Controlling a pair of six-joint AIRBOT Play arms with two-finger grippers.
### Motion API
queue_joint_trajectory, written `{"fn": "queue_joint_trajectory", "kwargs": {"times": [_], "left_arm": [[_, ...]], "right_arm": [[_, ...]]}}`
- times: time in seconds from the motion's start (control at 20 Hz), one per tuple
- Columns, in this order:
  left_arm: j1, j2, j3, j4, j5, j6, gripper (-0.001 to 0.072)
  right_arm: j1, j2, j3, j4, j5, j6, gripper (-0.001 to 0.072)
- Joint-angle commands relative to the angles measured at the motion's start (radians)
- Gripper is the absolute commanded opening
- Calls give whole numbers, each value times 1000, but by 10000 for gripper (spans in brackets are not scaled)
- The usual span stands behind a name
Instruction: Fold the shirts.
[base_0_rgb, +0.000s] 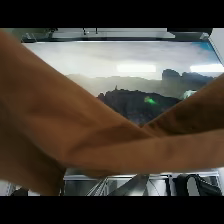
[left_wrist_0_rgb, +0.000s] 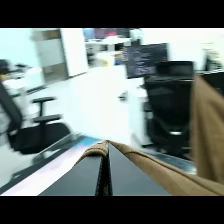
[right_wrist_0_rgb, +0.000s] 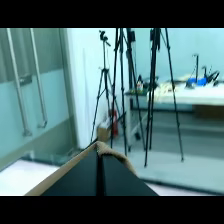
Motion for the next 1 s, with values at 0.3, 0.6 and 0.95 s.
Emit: {"fn": "queue_joint_trajectory", "kwargs": {"times": [0.3, 0.6, 0.95], "left_arm": [[-583, -334, -378, 736, 361, -98, 22], [-670, -688, -235, 782, 490, -110, 22], [-544, -695, 9, 456, 54, -89, 16]], "right_arm": [[137, -528, -169, 2, 162, 14, 22], [228, -771, -193, 10, -3, -23, 21], [241, -670, -193, 76, 63, -93, 22]]}}
